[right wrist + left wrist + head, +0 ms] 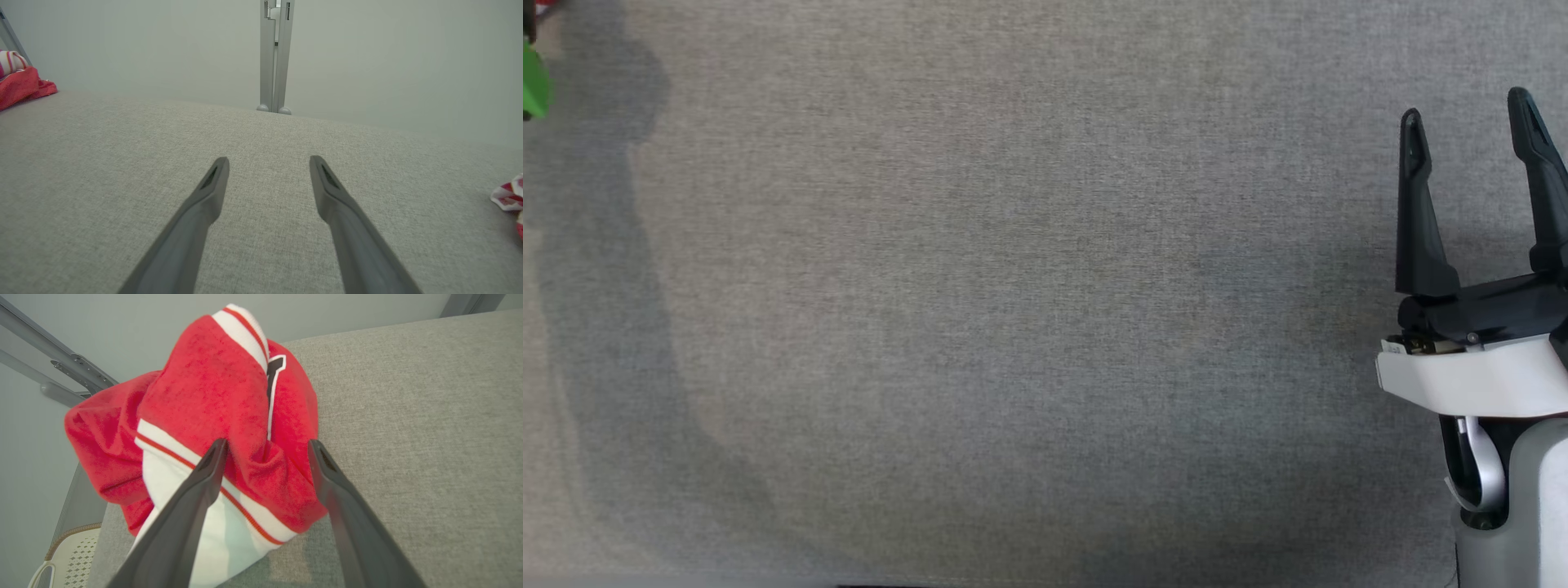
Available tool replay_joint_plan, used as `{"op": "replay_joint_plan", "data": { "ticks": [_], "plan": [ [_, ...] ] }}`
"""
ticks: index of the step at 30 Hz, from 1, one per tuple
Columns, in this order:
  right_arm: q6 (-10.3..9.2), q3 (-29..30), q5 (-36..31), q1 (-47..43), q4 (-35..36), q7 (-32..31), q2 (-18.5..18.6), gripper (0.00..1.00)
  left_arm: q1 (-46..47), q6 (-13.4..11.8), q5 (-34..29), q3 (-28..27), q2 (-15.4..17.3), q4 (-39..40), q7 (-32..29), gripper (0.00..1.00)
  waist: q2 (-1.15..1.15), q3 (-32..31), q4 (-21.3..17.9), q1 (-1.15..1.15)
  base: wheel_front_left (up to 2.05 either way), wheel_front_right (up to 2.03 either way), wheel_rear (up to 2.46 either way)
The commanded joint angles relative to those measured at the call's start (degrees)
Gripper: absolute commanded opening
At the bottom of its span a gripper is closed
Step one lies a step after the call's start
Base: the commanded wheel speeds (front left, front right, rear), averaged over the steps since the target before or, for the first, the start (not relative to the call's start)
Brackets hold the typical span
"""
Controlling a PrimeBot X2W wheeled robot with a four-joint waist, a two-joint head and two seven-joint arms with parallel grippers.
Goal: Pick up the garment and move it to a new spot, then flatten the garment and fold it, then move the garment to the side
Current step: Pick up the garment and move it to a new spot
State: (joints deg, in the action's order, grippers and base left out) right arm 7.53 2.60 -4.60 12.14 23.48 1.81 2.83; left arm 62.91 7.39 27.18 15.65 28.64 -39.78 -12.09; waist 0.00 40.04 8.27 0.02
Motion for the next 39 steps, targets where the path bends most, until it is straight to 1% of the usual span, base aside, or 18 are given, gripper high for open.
{"op": "replay_joint_plan", "data": {
  "ticks": [1,2,3,4,5,6,7,8,12,15,19,23,26,32,39],
  "plan": [
    [-0.09,-0.1,0.1,1.0,0.2,0.4,0.1,1.0,1.4,0.0,0.3,-0.3,0.9,-1.3,0.2,1.0,0.0,2.8,-3.0,-0.02,0.0,0.0,0.0],
    [-0.1,-0.1,0.1,1.0,0.1,0.5,0.1,1.0,1.6,-0.3,0.4,-0.4,0.8,-2.2,0.5,0.95,0.0,2.6,-3.1,-0.02,0.0,0.0,0.0],
    [-0.1,0.0,0.2,1.1,0.0,0.5,0.1,1.0,1.7,-0.8,0.4,-0.7,0.8,-3.4,0.7,0.6,0.0,2.4,-3.3,-0.02,0.0,0.0,0.0],
    [-0.1,0.2,0.1,1.1,0.0,0.6,0.1,1.0,1.9,-1.4,0.3,-0.9,0.9,-4.3,1.0,0.49,0.0,2.3,-3.3,-0.02,0.0,0.0,0.0],
    [-0.1,0.2,0.2,1.2,-0.1,0.6,0.1,1.0,2.1,-1.9,0.3,-1.1,1.0,-5.2,1.4,0.4,0.0,2.1,-3.4,-0.02,0.0,0.0,0.0],
    [-0.09,0.3,0.2,1.2,-0.1,0.6,0.1,1.0,2.2,-2.1,0.2,-1.1,1.0,-5.9,1.7,0.27,0.0,1.9,-3.4,-0.02,0.0,0.0,0.0],
    [-0.09,0.4,0.2,1.3,-0.2,0.6,0.1,1.0,2.5,-2.4,0.2,-1.2,1.0,-6.7,2.1,0.06,0.0,1.8,-3.4,-0.02,0.0,0.0,0.0],
    [-0.1,0.5,0.2,1.3,-0.4,0.7,0.1,1.0,2.7,-2.6,0.1,-1.2,1.0,-7.4,2.1,0.0,0.0,1.6,-3.4,-0.02,0.0,0.0,0.0],
    [-0.1,0.0,0.7,1.3,-1.4,1.0,0.1,1.0,3.1,-3.1,-0.3,-0.9,1.0,-9.4,3.9,0.0,0.0,0.3,-3.4,-0.02,0.0,0.0,0.0],
    [-0.09,-0.1,1.4,1.5,-2.7,1.6,0.1,1.0,3.5,-2.9,-0.6,-0.6,1.0,-10.4,5.6,0.0,0.0,-1.7,-3.5,-0.02,0.0,0.0,0.0],
    [-0.1,0.4,2.5,1.4,-5.2,2.8,0.1,1.0,4.4,-2.0,-1.0,0.5,1.1,-10.4,7.3,0.0,0.0,-6.0,-3.8,-0.02,0.0,0.0,0.0],
    [-0.1,1.3,4.0,0.6,-8.6,4.3,0.1,1.0,5.1,-1.3,-1.9,2.3,1.4,-8.5,9.0,0.0,0.0,-11.5,-4.3,-0.02,0.0,0.0,0.0],
    [-0.1,1.8,5.3,-0.4,-11.4,5.5,0.1,1.0,5.9,-0.8,-2.5,4.0,1.3,-6.3,9.3,0.0,0.0,-16.1,-5.1,-0.02,0.0,0.0,0.0],
    [-0.1,3.4,8.1,-3.0,-16.8,7.9,0.1,1.0,5.4,-0.1,-1.1,7.5,-0.3,-0.1,7.4,0.0,0.0,-25.3,-7.5,-0.02,0.0,0.0,0.0],
    [-0.09,4.9,10.4,-6.0,-21.3,9.7,0.1,1.0,3.4,0.1,3.7,11.0,-4.2,11.2,4.4,0.0,0.0,-32.5,-10.9,-0.02,0.0,0.0,0.0]
  ]
}}
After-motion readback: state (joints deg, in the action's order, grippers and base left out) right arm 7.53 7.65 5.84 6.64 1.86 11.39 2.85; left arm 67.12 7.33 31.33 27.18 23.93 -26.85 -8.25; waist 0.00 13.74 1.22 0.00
